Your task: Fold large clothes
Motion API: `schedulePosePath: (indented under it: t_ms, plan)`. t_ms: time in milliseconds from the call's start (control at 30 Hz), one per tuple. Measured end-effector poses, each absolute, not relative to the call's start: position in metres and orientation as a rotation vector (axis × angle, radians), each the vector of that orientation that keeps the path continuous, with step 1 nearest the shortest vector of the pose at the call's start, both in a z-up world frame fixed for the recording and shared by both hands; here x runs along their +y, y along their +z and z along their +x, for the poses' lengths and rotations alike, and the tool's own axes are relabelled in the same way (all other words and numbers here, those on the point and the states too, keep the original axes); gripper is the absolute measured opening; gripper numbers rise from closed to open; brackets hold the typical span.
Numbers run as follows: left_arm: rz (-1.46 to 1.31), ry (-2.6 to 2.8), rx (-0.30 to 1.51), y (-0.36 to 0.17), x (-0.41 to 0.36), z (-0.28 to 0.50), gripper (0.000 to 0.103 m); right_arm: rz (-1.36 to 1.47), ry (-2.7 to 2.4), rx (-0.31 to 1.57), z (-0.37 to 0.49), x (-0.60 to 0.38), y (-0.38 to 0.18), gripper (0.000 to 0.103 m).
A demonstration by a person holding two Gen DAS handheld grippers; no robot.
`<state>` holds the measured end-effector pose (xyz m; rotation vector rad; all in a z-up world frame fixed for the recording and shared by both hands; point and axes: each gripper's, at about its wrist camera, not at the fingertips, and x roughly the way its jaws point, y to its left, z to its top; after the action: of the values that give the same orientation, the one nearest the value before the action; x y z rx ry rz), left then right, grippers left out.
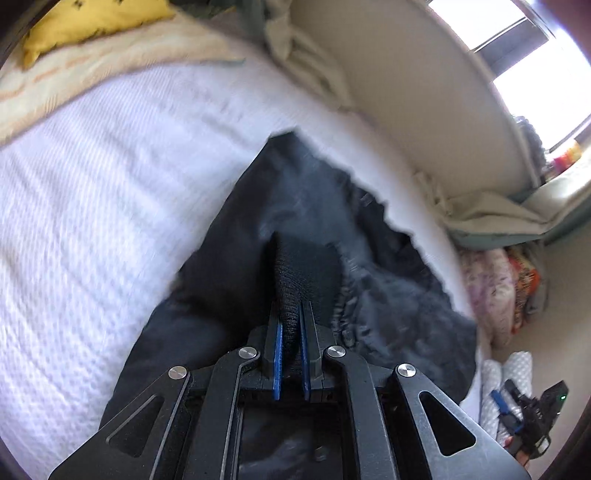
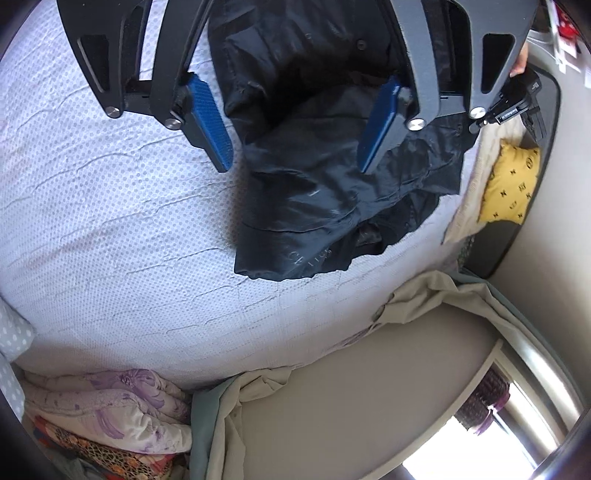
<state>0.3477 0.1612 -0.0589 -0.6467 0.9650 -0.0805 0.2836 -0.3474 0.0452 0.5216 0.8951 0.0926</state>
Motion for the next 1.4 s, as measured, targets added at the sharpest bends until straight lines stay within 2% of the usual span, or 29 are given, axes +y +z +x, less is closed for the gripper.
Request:
schedulePosePath:
  t_ms: [600,700,767,933,1100,1233,1400]
  plan:
    - [-0.478,-0.043,1.188,-0.083,0.131,0.321,0.013,0.467,0.082,0.939,0.302,-0.336,0.032,0.063]
    - [-0.464,-0.02,1.176,-0.073,0.133,0.319,0.026,0.465,0.089,0.941,0.304,-0.335,0.032,0.063]
    - [-0.454,0.015,1.138,-0.06,0.139,0.317,0.047,0.464,0.089,0.936,0.304,-0.334,0.034,0.063]
    - [-0.284,0.039,0.873,-0.008,0.13,0.308,0.061,0.409,0.078,0.895,0.301,-0.329,0.045,0.06]
    - [-0.299,-0.126,0.893,-0.024,0.099,0.327,0.062,0.332,0.135,0.87,0.306,-0.305,0.048,0.043]
    - [-0.246,-0.12,0.953,-0.046,0.085,0.338,0.062,0.22,0.155,0.878,0.316,-0.279,0.032,0.04]
    - [-0.185,-0.07,1.037,-0.075,0.076,0.341,0.062,0.161,0.169,0.98,0.332,-0.263,-0.01,0.04]
